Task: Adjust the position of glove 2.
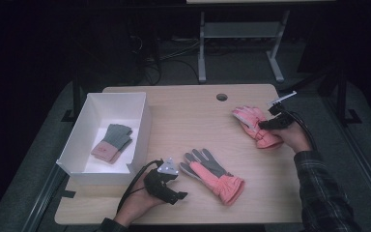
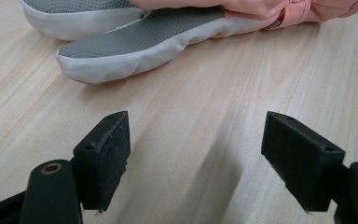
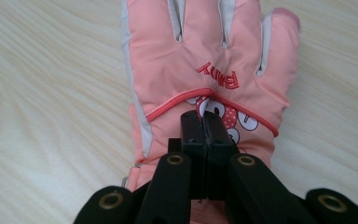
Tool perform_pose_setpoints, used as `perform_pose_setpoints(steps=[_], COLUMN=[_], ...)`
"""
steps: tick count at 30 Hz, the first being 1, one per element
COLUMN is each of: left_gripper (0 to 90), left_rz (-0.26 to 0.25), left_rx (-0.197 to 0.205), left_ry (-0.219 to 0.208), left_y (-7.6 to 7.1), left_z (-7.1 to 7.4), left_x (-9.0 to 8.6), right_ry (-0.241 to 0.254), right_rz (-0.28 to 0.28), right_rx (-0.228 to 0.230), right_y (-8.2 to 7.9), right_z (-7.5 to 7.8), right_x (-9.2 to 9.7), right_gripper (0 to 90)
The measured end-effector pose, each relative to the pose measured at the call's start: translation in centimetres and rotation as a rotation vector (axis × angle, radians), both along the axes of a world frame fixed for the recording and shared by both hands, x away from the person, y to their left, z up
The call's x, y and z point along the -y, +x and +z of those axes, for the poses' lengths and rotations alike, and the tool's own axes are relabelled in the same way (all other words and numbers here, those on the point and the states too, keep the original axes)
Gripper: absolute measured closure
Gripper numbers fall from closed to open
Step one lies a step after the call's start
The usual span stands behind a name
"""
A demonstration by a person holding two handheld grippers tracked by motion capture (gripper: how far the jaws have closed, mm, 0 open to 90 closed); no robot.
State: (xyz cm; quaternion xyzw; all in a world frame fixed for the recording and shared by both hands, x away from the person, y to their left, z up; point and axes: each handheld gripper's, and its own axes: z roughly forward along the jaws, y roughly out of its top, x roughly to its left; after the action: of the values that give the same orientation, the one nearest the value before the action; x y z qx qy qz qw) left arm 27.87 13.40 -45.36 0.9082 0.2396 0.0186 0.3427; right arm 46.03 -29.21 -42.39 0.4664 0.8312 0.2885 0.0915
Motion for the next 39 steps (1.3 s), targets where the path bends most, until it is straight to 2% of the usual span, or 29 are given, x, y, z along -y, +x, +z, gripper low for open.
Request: perform_pose_setpoints(steps=[3, 9, 14, 17, 25, 28, 31, 34, 37, 38, 39], left_gripper=[23.5, 23.4, 23.4, 23.4, 23.4, 23.4, 23.4, 23.4, 23.4, 23.4, 23.4], left_rz=[0.000, 0.000, -0.002, 0.000, 0.005, -0.008, 0.004, -0.005, -0.009, 0.000, -0.008], left_rx=[0.000, 0.002, 0.004, 0.003, 0.001, 0.007, 0.002, 0.007, 0.010, 0.008, 0.015], left_ry=[-0.001, 0.004, 0.009, 0.006, 0.005, 0.016, 0.005, 0.013, 0.020, 0.008, 0.020], left_y=[0.0, 0.0, 0.1, 0.1, 0.1, 0.1, 0.1, 0.1, 0.1, 0.0, 0.1], left_z=[0.0, 0.0, 0.0, 0.0, 0.1, 0.1, 0.1, 0.2, 0.2, 0.1, 0.2], left_x=[0.0, 0.1, 0.0, 0.0, -0.1, -0.2, -0.2, -0.2, -0.2, -0.2, -0.3], right_ry=[0.010, 0.039, 0.101, 0.140, 0.192, 0.198, 0.223, 0.241, 0.238, 0.244, 0.247], right_rz=[0.001, 0.022, 0.036, 0.043, 0.065, 0.091, 0.127, 0.152, 0.181, 0.188, 0.196], right_rx=[0.009, 0.048, 0.055, 0.078, 0.120, 0.132, 0.137, 0.130, 0.129, 0.129, 0.129], right_y=[-0.4, -2.2, -3.6, -4.6, -7.5, -8.4, -9.7, -10.8, -12.0, -12.4, -12.7], right_z=[0.5, 2.1, 3.0, 3.6, 5.0, 5.9, 6.7, 7.2, 7.6, 7.8, 7.9], right_x=[0.2, 0.6, 0.9, 0.9, -0.3, -0.8, -1.6, -2.2, -2.9, -3.1, -3.3], right_gripper=[89.6, 89.6, 89.6, 89.6, 89.5, 89.5, 89.5, 89.5, 89.5, 89.5, 89.5])
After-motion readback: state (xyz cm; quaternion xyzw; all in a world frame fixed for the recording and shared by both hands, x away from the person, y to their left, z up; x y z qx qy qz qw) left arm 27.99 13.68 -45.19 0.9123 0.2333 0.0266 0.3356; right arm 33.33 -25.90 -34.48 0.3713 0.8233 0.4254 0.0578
